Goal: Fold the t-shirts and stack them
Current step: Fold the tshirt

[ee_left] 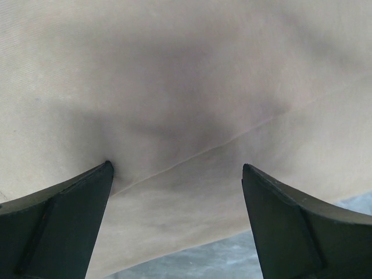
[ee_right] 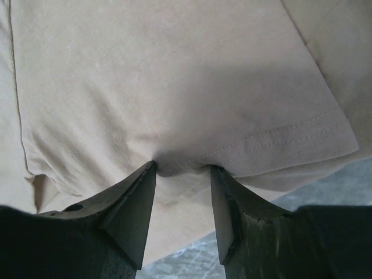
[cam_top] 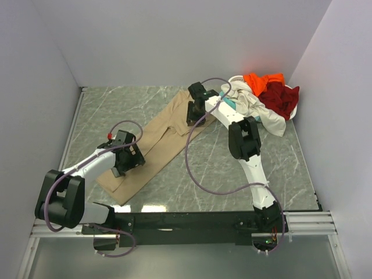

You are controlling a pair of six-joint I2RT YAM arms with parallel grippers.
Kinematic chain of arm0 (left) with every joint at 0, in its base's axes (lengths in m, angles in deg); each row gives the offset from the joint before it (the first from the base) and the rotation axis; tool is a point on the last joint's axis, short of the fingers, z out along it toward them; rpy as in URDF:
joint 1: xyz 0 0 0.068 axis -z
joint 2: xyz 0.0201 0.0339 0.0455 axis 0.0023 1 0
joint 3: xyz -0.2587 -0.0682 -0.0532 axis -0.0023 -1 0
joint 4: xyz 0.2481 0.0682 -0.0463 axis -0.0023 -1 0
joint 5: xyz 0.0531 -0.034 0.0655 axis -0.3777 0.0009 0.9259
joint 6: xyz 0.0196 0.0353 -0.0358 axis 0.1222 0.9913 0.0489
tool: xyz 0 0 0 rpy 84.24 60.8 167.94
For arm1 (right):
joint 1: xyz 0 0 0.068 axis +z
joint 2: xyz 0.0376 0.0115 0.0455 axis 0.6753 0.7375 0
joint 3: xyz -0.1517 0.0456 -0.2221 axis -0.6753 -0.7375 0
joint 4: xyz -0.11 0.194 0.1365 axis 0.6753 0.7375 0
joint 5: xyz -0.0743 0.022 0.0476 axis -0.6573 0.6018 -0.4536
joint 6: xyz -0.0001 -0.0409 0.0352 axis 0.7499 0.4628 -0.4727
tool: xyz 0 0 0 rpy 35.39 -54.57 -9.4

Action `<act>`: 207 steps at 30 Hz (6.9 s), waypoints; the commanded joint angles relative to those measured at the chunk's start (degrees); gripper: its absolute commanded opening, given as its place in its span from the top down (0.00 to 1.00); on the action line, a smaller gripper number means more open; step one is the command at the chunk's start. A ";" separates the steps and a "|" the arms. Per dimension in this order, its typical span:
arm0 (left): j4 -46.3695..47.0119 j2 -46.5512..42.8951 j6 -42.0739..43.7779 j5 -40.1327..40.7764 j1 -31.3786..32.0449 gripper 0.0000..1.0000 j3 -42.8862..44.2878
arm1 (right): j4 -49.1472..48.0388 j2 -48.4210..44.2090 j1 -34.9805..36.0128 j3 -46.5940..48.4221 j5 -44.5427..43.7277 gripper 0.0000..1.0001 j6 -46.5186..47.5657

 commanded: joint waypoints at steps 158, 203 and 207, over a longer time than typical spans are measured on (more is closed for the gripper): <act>-11.61 -7.32 -5.04 -18.97 21.62 0.28 -6.24 | -11.67 -47.06 37.11 -71.74 12.15 0.83 -16.36; -12.48 -5.65 -8.03 -19.41 25.32 0.96 -6.25 | -7.01 -51.10 34.91 -75.34 10.84 1.00 -14.34; -12.92 -6.17 -7.15 -20.64 25.32 0.99 -5.37 | -5.69 -51.45 34.74 -74.29 10.40 1.00 -14.07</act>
